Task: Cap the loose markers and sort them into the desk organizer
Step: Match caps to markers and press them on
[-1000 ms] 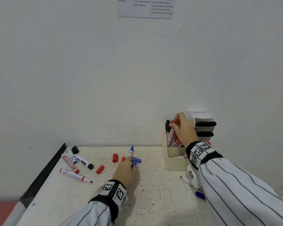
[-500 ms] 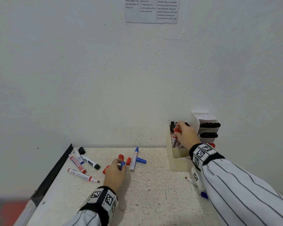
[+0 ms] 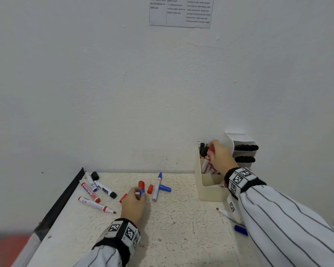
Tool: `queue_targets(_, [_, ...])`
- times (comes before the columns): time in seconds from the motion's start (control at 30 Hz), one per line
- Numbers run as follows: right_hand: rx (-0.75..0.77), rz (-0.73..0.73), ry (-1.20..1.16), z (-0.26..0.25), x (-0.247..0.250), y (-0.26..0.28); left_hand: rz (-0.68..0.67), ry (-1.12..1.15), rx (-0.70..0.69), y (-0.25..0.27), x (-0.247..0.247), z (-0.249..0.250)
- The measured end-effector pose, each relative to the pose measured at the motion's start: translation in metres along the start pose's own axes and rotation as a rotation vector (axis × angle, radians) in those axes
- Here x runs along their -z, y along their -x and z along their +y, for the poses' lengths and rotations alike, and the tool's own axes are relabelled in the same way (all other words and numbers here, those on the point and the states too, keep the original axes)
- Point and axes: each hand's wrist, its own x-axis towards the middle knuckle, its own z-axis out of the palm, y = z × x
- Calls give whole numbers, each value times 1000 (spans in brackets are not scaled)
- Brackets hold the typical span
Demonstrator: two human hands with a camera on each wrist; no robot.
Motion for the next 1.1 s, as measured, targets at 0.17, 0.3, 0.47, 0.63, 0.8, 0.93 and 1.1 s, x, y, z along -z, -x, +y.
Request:
queue_targets(0.17, [65,364,-102,-12,36,-6,-7,-17,-9,1,0,1])
queue_targets(0.3, [223,432,-39,-5,52,-7,-8,-18,-7,2,-2,2])
queue_targets(0.47, [301,342,57,8,43,-3,-9,-22,-16,3,-1,4])
queue_targets(0.63, [280,325,-5,8,42,0,-18,-14,-20,4,-1,3])
queue_targets(0.8, [100,272,-87,7,36,-3,-20,-29,-21,3,-2,3])
queue_targets(0.93, [-49,157,-37,12,22,-3,-25,-32,-13,0,-1,0])
queue_targets(1.1, [-72,65,42,9,14,-1,-23,-33,-20,-1,-3,-2])
